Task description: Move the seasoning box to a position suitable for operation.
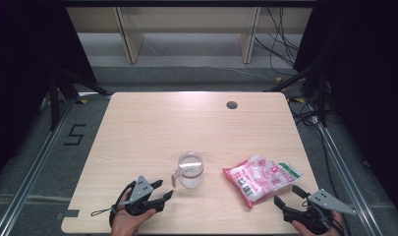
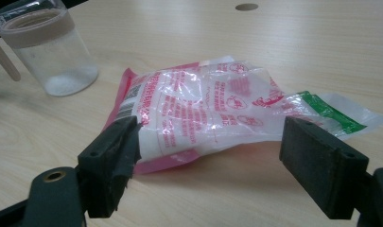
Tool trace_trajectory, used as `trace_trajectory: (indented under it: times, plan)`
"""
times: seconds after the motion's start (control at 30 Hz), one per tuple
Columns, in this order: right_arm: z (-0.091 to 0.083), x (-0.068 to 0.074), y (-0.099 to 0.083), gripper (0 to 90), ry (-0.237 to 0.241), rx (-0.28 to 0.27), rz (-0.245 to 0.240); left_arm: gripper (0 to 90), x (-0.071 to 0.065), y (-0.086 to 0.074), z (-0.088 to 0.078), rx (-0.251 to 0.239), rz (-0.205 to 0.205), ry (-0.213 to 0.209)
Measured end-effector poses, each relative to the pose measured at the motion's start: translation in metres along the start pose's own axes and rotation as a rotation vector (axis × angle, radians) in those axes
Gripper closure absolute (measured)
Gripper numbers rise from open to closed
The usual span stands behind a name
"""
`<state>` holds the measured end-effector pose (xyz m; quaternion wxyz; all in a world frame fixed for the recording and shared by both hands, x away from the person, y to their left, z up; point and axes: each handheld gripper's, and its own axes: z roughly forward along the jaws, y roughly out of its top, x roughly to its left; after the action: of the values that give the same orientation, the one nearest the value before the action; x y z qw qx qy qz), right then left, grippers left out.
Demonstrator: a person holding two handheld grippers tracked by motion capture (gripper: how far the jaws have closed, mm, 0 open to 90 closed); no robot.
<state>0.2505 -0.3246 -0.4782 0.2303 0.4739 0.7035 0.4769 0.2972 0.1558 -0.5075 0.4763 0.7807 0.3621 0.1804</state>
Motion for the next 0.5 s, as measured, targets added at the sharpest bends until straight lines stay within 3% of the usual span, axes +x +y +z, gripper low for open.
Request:
trace_trajectory:
  times: [0.23,0.43,0.5]
  plan:
    - [0.0,0.0,0.0,22.1,0.01,0.014,0.012,55.6,0.007,0.009,0.01,-0.009,0.019,-0.02]
    - [0.001,0.0,0.0,22.2,0.005,0.005,0.004,59.8,0.004,0.016,0.015,-0.029,0.034,-0.04]
    - [0.002,0.001,-0.001,22.3,0.01,0.007,0.021,61.8,0.003,0.019,0.017,-0.038,0.039,-0.052]
